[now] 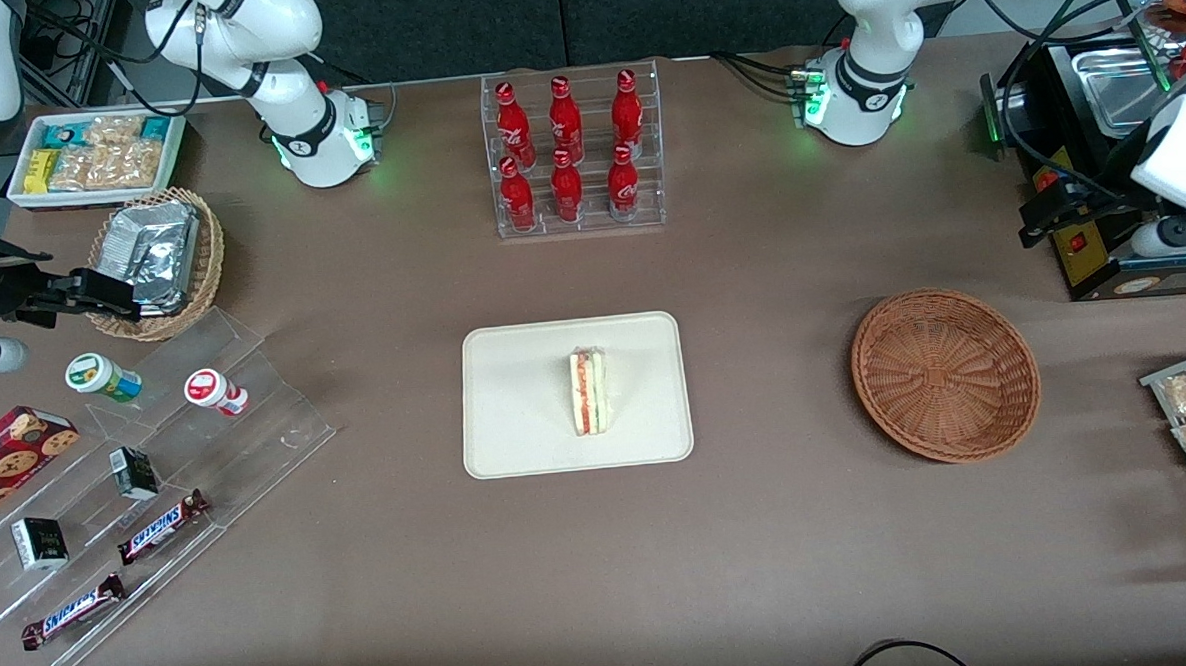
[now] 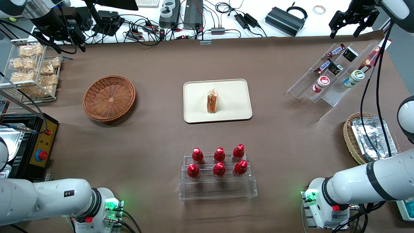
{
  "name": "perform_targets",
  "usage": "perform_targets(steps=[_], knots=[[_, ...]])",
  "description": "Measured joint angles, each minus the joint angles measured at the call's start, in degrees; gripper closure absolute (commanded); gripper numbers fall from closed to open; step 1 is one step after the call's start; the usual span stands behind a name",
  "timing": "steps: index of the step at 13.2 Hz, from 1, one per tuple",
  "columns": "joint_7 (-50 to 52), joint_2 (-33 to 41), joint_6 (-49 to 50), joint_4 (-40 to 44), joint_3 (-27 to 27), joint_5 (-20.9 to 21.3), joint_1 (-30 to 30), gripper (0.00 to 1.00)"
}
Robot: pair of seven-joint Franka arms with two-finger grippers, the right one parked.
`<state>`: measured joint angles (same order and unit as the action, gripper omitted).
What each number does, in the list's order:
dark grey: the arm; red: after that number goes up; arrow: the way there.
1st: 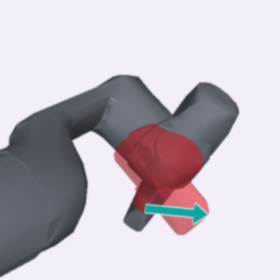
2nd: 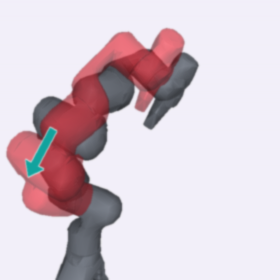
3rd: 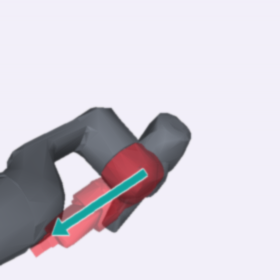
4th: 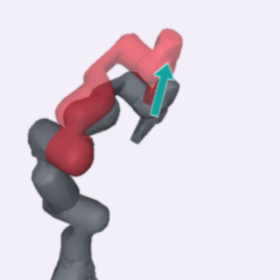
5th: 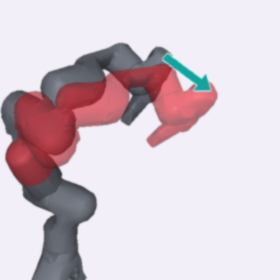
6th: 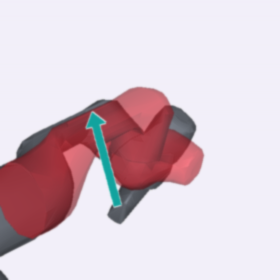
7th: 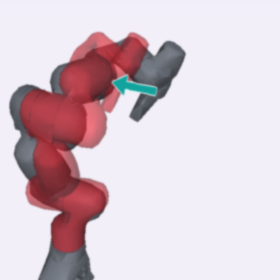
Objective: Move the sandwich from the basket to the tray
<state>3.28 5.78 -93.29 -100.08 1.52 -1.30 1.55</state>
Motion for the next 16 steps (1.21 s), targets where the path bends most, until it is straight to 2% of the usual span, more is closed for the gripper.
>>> perform_targets(steps=[1,3,8,12,16], knots=[[0.0,-0.02,0.0,0.15,-3.42,0.0,-3.25,0.0],[0.0,-0.05,0.0,1.36,-5.18,0.0,-4.75,0.0],[-0.28,-0.9,1.42,5.26,-5.18,1.41,-5.17,0.0],[-0.4,-6.21,6.68,12.93,-4.9,2.65,-7.1,0.0],[-0.49,-7.91,7.64,14.68,-4.86,2.66,-7.32,0.0]])
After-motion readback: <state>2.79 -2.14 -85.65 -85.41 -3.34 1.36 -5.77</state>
